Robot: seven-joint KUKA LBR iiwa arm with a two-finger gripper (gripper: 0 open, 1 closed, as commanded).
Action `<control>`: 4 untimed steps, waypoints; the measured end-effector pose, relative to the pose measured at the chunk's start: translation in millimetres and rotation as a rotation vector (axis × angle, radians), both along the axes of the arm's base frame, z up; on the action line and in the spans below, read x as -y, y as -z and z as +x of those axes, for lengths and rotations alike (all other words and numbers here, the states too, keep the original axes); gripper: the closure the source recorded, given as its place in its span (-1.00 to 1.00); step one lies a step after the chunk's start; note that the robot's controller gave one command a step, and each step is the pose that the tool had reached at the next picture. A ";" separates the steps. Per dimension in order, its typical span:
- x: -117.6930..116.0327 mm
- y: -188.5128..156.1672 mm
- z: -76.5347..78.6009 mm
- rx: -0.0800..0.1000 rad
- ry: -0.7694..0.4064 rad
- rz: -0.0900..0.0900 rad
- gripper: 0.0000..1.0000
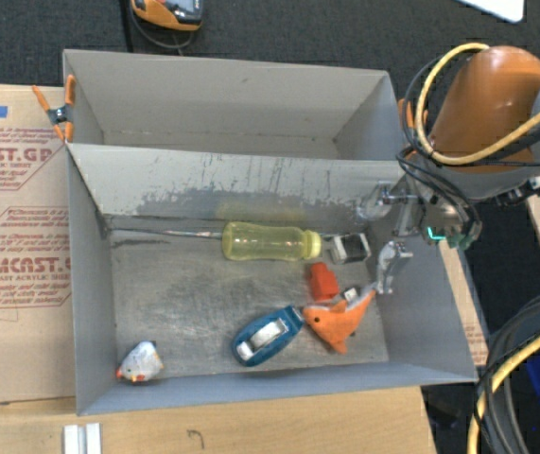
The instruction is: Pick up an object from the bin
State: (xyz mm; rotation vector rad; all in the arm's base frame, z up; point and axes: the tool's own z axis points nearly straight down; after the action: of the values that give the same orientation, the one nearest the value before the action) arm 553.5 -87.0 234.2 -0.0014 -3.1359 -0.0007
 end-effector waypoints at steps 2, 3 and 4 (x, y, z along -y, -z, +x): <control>0.4 23.7 -3.4 0.014 -0.073 -0.002 -1.00; 12.4 82.9 -21.4 0.012 -0.090 -0.001 -1.00; 15.0 149.4 -8.3 0.006 -0.024 0.000 1.00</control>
Offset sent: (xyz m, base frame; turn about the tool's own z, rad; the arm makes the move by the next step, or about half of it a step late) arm -0.0295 -0.0050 -0.1401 -0.3333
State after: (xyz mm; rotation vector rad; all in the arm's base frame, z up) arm 545.2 -102.1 84.8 0.0364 -3.1420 -0.0006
